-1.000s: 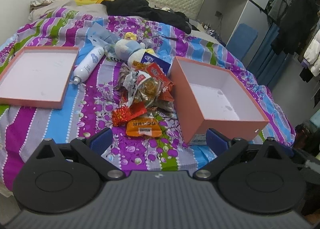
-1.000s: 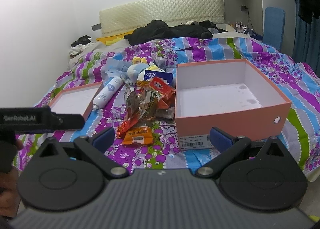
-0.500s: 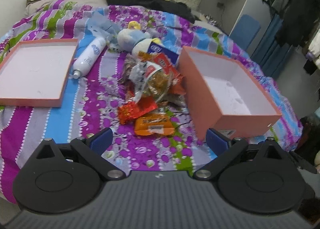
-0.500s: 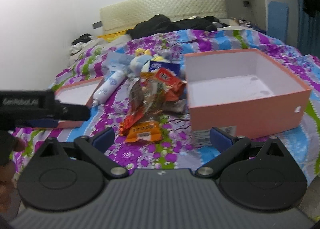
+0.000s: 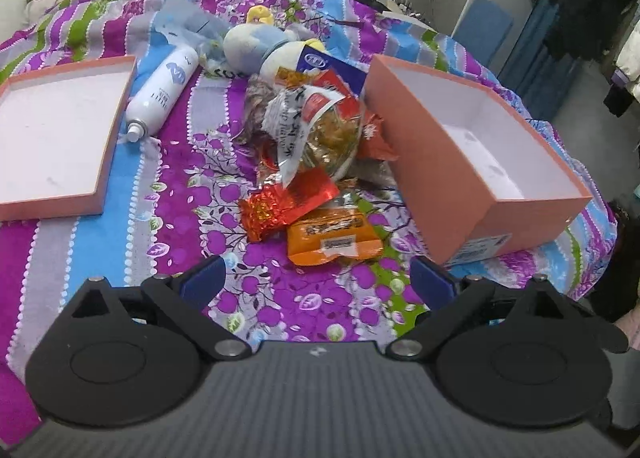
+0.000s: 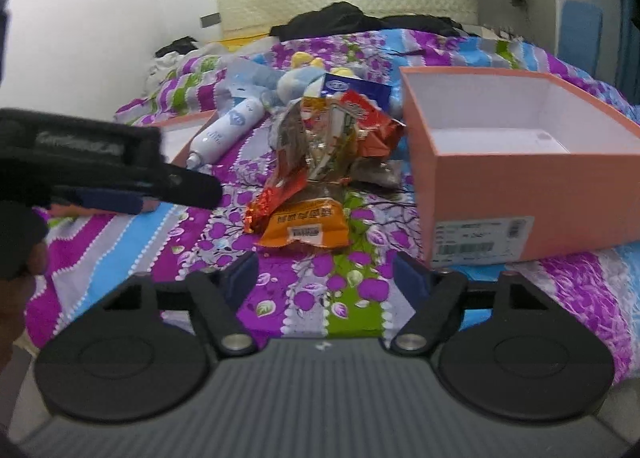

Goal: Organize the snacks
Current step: 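Reach the left tool to the red candy while the right tool reaches the orange packet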

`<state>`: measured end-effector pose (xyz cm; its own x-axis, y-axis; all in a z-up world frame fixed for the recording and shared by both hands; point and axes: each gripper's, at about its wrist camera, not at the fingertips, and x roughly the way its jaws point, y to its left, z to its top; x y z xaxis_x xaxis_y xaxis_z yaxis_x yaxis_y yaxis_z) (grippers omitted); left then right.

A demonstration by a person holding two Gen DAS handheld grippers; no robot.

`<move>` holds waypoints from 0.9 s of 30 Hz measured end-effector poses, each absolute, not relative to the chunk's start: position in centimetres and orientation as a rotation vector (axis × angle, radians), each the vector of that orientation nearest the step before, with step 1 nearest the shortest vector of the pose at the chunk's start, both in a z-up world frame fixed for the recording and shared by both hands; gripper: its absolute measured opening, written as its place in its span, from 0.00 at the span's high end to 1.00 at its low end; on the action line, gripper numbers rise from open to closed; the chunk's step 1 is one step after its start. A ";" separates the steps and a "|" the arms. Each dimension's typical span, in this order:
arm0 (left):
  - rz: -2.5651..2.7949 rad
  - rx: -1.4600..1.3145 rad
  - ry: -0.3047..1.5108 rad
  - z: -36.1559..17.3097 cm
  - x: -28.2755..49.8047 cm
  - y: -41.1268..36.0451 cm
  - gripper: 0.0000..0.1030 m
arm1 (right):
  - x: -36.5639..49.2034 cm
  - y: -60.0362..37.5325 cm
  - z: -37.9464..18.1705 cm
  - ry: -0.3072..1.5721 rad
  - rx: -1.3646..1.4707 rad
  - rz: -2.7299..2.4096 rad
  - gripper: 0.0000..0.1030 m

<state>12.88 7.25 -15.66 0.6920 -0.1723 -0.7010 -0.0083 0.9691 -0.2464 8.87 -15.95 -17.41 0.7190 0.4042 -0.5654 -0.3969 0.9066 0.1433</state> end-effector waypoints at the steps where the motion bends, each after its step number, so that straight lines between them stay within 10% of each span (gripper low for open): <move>1: -0.087 -0.247 0.810 -16.0 13.2 7.5 0.03 | 9.0 -15.6 -17.7 0.624 0.004 0.448 0.28; 27: -0.041 -0.555 0.958 -23.7 23.9 13.1 0.11 | 15.5 -9.1 -23.3 0.570 -0.138 0.409 0.19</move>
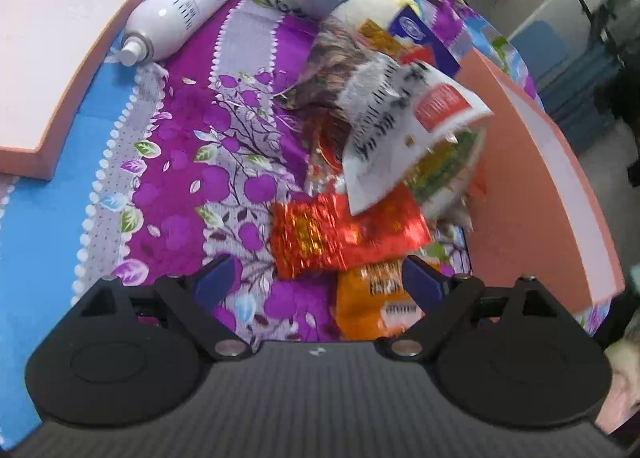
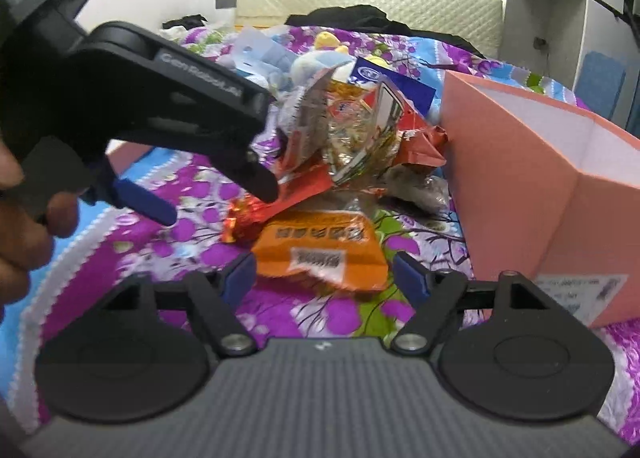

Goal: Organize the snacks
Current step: 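Reach the left tool to the red candy while the right tool reaches the orange packet, then close the left tool on the red candy while the right tool grasps the orange packet, then carry the red candy with the left tool into the pink box while the right tool follows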

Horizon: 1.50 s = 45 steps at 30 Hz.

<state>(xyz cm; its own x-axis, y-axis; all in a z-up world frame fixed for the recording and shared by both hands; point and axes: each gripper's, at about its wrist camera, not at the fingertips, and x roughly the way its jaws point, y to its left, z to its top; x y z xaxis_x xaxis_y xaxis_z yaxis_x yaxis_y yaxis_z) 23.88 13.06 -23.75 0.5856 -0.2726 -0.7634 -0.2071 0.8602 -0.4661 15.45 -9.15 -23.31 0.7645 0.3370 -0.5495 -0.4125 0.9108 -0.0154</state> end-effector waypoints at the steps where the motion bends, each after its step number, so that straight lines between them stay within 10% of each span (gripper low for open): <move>1: -0.036 -0.579 0.963 -24.0 24.3 13.4 0.13 | 16.0 -9.1 -23.5 0.579 -0.134 0.414 0.16; 18: 0.054 -0.587 1.010 -25.6 27.7 12.9 0.48 | 19.3 -6.8 -25.5 0.686 -0.192 0.515 0.19; 22: 0.075 -0.580 0.990 -25.6 27.1 12.6 0.59 | 18.6 -7.2 -25.2 0.669 -0.207 0.508 0.34; 26: 0.062 -0.587 0.987 -25.3 26.6 12.8 0.61 | 18.5 -8.3 -24.2 0.687 -0.188 0.517 0.49; 45: 0.075 -0.300 0.913 -20.3 18.2 9.7 0.62 | 14.3 -15.6 -21.4 0.763 -0.047 0.545 0.56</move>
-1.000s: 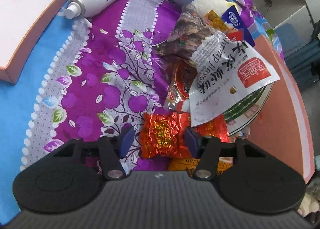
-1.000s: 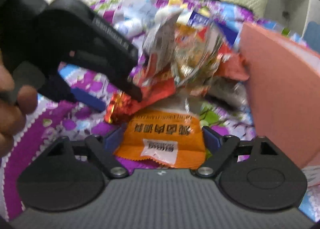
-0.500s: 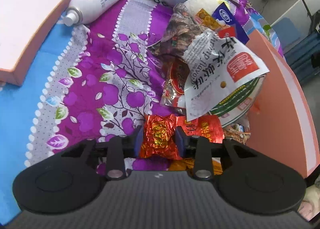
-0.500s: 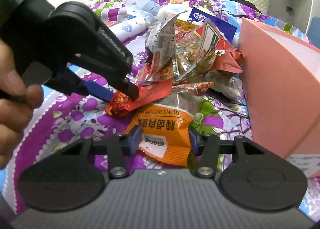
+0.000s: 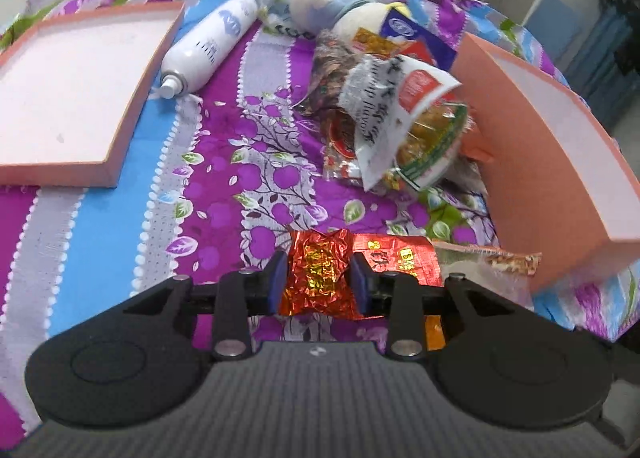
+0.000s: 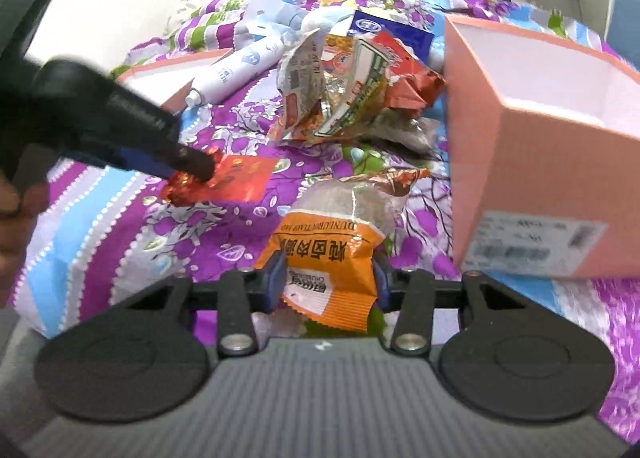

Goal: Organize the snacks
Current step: 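Carry the red candy with the left tool into the pink box while the right tool follows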

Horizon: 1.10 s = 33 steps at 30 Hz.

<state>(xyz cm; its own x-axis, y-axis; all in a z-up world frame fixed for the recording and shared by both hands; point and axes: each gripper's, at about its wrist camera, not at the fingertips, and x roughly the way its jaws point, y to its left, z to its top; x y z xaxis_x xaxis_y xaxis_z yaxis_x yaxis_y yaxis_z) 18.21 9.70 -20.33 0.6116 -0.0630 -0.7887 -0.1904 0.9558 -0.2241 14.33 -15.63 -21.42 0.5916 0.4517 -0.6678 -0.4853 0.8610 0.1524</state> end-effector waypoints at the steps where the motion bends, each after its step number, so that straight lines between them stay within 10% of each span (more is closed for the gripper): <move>1: 0.079 -0.302 0.913 -20.2 17.8 9.7 0.62 | 14.2 -16.0 -21.2 0.762 -0.038 0.540 0.56; 10: 0.112 -0.341 0.892 -18.1 15.0 10.2 0.62 | 13.4 -17.8 -19.7 0.747 -0.001 0.527 0.77; 33: 0.030 -0.254 0.744 -3.8 16.6 7.0 0.62 | 14.0 -20.9 -6.1 0.495 0.013 0.528 0.79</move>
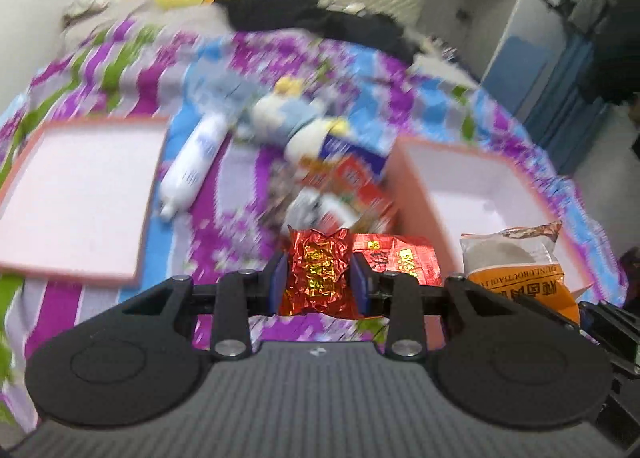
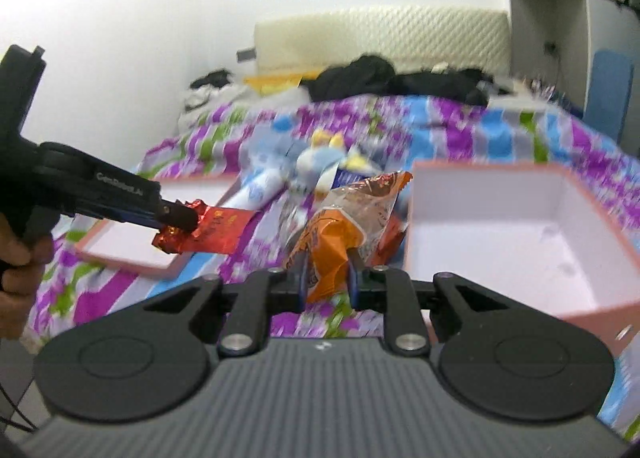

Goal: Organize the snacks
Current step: 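Carry the red candy with the left tool into the pink box while the right tool follows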

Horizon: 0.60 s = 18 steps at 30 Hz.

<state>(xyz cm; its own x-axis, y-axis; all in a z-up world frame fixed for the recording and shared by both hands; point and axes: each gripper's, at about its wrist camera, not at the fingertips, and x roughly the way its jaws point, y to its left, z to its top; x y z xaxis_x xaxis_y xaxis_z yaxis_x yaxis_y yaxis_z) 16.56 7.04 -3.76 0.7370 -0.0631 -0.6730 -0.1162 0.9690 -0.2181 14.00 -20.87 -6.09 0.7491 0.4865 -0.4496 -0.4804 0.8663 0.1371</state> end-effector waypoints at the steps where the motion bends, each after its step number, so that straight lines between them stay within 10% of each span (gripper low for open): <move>1: 0.019 -0.250 0.728 -2.9 16.8 6.7 0.62 | 14.3 -21.4 -5.3 0.476 0.015 0.518 0.79; 18: -0.197 -0.209 0.662 1.3 25.3 -3.4 0.62 | 20.1 -30.2 -3.4 0.425 0.033 0.279 0.79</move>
<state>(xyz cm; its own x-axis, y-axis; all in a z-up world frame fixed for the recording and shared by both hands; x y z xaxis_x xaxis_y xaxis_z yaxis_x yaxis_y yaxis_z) 25.26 -3.41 1.30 0.7719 -0.2465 -0.5860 0.1143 0.9606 -0.2535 20.08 -30.19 -3.40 0.8737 0.2739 -0.4020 -0.2602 0.9614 0.0894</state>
